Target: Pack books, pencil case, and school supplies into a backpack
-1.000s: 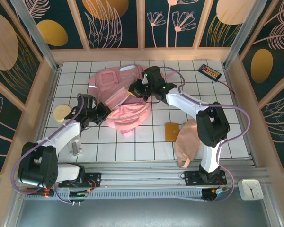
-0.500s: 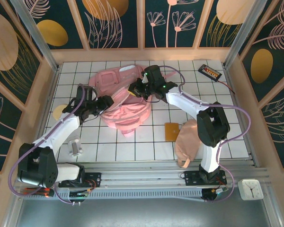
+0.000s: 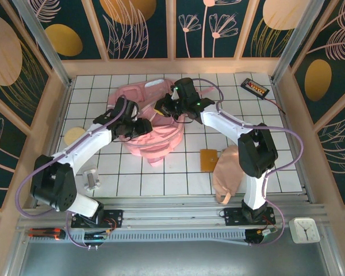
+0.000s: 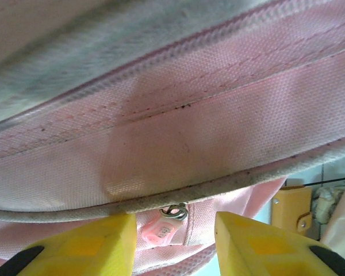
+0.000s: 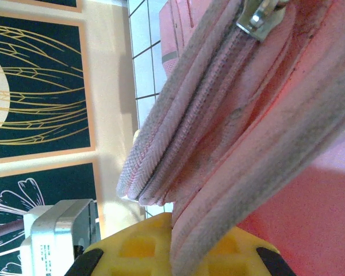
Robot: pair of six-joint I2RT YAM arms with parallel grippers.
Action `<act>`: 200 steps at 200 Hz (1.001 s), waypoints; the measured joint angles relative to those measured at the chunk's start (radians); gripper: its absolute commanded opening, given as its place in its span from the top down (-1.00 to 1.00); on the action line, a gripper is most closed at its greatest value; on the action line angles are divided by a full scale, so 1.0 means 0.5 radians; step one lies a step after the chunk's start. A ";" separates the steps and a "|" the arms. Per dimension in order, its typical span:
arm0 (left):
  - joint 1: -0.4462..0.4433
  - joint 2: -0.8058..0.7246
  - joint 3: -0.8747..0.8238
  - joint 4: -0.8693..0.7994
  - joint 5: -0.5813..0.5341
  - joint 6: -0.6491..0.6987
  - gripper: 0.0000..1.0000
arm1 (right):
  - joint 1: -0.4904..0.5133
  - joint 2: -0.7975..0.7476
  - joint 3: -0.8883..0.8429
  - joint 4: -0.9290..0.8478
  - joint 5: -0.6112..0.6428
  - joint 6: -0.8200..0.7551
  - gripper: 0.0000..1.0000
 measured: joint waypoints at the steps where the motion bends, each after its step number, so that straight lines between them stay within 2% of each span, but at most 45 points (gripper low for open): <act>1: -0.002 0.005 0.005 -0.004 -0.006 0.003 0.21 | 0.000 0.000 0.000 0.000 -0.001 0.000 1.00; 73: -0.068 0.162 0.145 -0.121 -0.106 0.071 0.32 | 0.000 0.003 0.000 0.000 0.000 0.000 1.00; 94: -0.081 0.191 0.163 -0.150 -0.144 0.094 0.58 | 0.000 0.004 0.001 0.000 0.000 0.000 1.00; 128: -0.088 0.215 0.179 -0.182 -0.185 0.131 0.75 | -0.001 0.008 0.001 0.000 -0.001 0.000 1.00; 151: -0.090 0.216 0.191 -0.211 -0.202 0.152 1.00 | -0.001 0.008 0.002 0.000 -0.002 0.000 1.00; 200: -0.095 0.202 0.212 -0.281 -0.255 0.220 1.00 | -0.004 0.014 0.020 -0.022 0.000 -0.016 1.00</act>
